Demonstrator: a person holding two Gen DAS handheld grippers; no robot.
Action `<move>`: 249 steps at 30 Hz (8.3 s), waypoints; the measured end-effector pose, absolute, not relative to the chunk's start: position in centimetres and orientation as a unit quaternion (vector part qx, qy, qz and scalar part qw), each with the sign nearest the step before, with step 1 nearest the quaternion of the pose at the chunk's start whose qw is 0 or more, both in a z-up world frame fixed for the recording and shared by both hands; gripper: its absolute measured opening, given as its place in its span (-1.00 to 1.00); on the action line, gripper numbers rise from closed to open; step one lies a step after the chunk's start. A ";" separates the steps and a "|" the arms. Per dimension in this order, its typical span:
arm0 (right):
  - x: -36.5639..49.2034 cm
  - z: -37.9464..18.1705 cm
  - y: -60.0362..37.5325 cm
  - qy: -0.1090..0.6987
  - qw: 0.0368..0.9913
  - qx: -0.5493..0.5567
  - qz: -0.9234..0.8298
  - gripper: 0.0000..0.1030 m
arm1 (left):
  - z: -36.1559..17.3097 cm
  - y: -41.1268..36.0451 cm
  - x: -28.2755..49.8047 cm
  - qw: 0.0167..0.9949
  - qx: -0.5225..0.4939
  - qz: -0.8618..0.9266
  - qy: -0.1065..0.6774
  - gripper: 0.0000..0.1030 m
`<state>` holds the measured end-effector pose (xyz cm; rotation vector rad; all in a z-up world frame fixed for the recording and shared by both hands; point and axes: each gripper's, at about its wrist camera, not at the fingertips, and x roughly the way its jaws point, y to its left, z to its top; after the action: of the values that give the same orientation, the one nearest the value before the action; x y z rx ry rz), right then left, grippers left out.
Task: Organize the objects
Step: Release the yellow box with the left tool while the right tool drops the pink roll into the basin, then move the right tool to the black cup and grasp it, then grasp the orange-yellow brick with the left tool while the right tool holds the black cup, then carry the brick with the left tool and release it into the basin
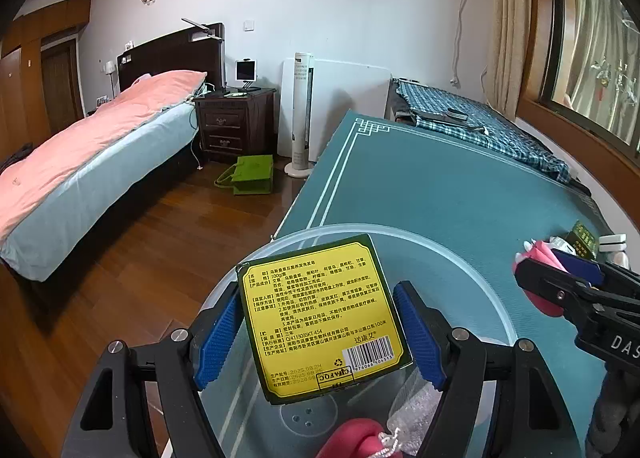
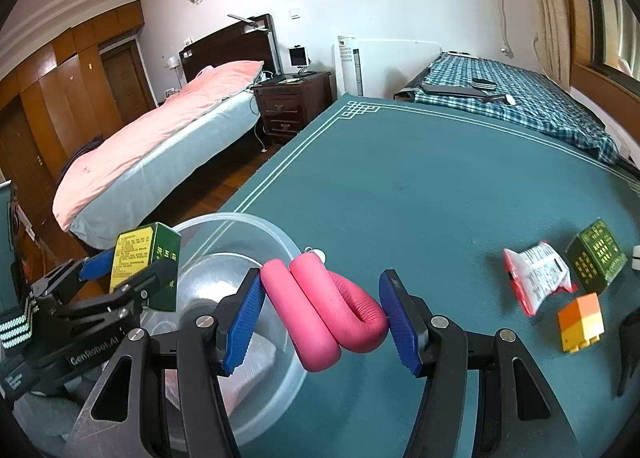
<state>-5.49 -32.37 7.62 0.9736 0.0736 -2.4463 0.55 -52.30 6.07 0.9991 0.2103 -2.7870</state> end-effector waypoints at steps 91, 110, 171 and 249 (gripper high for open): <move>-4.2 3.0 -10.1 -0.132 0.121 0.394 -0.902 0.53 | 7.6 -40.8 0.9 0.062 0.346 -0.936 0.032 0.87; -7.3 3.7 -1.0 -0.094 0.040 0.364 -0.926 0.53 | 7.8 -31.8 -0.5 -0.012 0.351 -0.936 -0.030 0.87; -6.5 1.7 -1.3 -0.066 0.072 0.378 -0.921 0.33 | 2.3 -19.6 -11.5 -0.110 0.420 -0.900 -0.036 0.19; -2.7 1.9 -5.6 -0.063 0.076 0.394 -0.914 0.02 | 6.5 -42.2 4.8 0.061 0.358 -0.930 0.060 -0.34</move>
<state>-2.69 -5.65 1.87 1.1825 -0.1894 -2.7387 4.80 -42.19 6.53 1.0835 0.1829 -2.8116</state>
